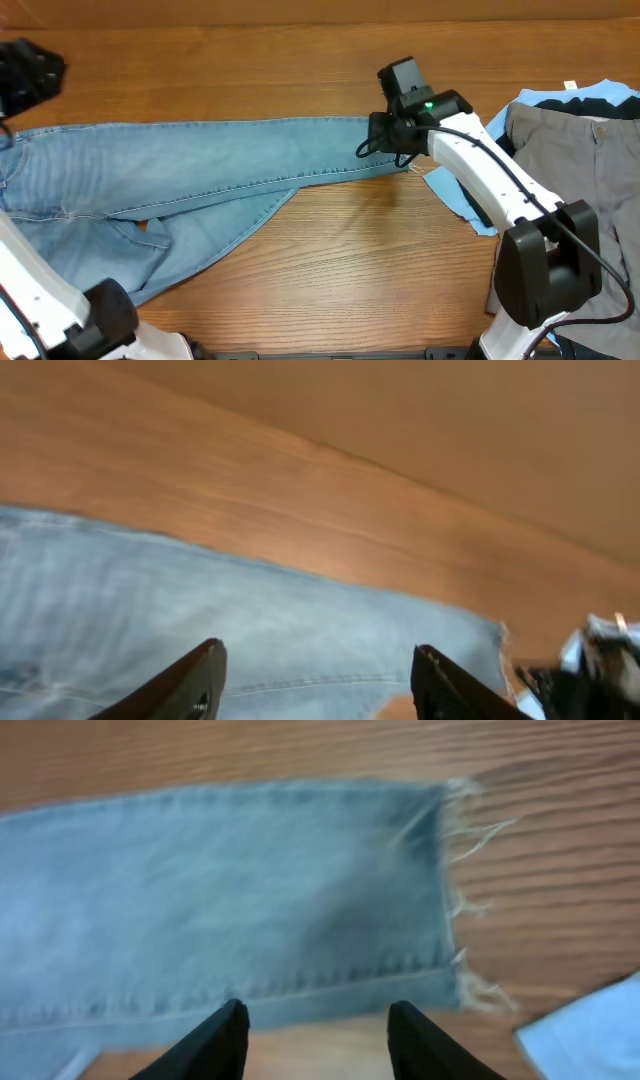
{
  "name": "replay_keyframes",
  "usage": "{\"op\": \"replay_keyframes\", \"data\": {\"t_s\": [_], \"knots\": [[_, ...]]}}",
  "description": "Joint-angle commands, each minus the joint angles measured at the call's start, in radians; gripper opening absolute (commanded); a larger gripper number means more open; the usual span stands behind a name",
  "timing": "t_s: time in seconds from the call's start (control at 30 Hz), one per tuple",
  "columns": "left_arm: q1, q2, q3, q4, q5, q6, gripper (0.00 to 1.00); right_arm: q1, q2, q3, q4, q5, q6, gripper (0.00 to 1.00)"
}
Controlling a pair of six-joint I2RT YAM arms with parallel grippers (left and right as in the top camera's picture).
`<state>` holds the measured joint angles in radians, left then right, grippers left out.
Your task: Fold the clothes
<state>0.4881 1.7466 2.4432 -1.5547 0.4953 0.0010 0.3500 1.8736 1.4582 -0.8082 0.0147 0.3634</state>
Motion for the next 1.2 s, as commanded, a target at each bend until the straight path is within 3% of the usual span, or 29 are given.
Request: {"op": "replay_keyframes", "data": {"t_s": [0.0,0.17,0.4,0.53,0.73,0.83,0.93,1.17], "knots": [[-0.097,0.004,0.006,-0.043,-0.084,0.045,0.63,-0.071,0.019,-0.051,0.058,0.033,0.008,0.46],[-0.239,0.006,0.005,-0.092,-0.193,0.045,0.61,-0.155,0.095,-0.053,0.152,0.019,-0.034,0.64],[-0.332,0.006,0.005,-0.116,-0.229,0.045,0.64,-0.195,0.206,-0.053,0.281,-0.175,-0.085,0.59],[-0.338,0.007,0.005,-0.128,-0.27,0.045,0.65,-0.191,0.235,-0.054,0.31,-0.299,-0.133,0.49],[-0.34,0.007,0.005,-0.135,-0.266,0.036,0.65,-0.185,0.272,-0.055,0.319,-0.293,-0.132,0.48],[-0.34,0.007,0.005,-0.135,-0.262,0.018,0.65,-0.185,0.301,-0.055,0.337,-0.293,-0.132,0.35],[-0.34,0.007,0.005,-0.135,-0.259,0.017,0.65,-0.185,0.309,-0.053,0.4,-0.294,-0.136,0.04],[-0.34,0.007,0.005,-0.135,-0.259,-0.001,0.65,-0.229,0.283,0.18,0.61,-0.384,-0.126,0.04]]}}
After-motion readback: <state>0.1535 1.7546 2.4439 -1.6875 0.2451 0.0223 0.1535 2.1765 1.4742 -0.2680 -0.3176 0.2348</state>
